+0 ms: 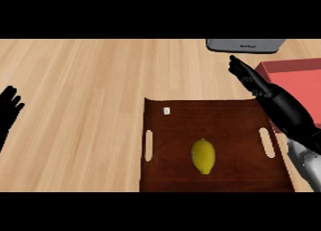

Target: Pick the lemon from the tray and place it in the cardboard box

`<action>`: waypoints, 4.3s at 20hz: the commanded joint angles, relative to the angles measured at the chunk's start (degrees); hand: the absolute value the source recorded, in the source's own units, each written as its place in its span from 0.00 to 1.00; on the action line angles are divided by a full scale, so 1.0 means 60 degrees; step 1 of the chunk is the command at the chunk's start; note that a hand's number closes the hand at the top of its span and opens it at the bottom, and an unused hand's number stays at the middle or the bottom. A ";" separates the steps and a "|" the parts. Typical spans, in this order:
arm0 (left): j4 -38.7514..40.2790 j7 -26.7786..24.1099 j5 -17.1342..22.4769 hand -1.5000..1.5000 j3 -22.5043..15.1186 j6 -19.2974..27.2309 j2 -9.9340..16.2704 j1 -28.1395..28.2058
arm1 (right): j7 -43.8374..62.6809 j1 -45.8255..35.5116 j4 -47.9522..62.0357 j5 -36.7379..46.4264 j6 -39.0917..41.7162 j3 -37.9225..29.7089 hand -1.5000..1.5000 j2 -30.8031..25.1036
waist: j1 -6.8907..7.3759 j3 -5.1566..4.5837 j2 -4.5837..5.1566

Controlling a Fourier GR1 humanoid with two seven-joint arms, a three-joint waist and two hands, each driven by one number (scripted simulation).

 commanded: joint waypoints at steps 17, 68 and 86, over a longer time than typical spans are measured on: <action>-0.1353 -0.0862 -0.1269 0.50 -0.2337 -0.0717 -0.0920 -0.0679 | 0.4460 0.3748 0.1169 0.7814 -0.7105 0.1599 0.00 -0.0291 | -0.1394 0.0132 -0.0363; -0.0461 -0.0972 -0.2892 0.50 -0.3142 -0.0833 -0.2882 -0.1800 | 1.5198 0.2309 -0.0904 1.2945 -0.1126 0.4115 0.00 0.4950 | -0.0124 0.0317 -0.0085; -0.0159 -0.1127 -0.3174 0.50 -0.2732 -0.1206 -0.3079 -0.1807 | 1.4557 0.2423 0.0948 1.2848 -0.1691 0.3585 0.00 0.4952 | -0.0160 0.0316 -0.0072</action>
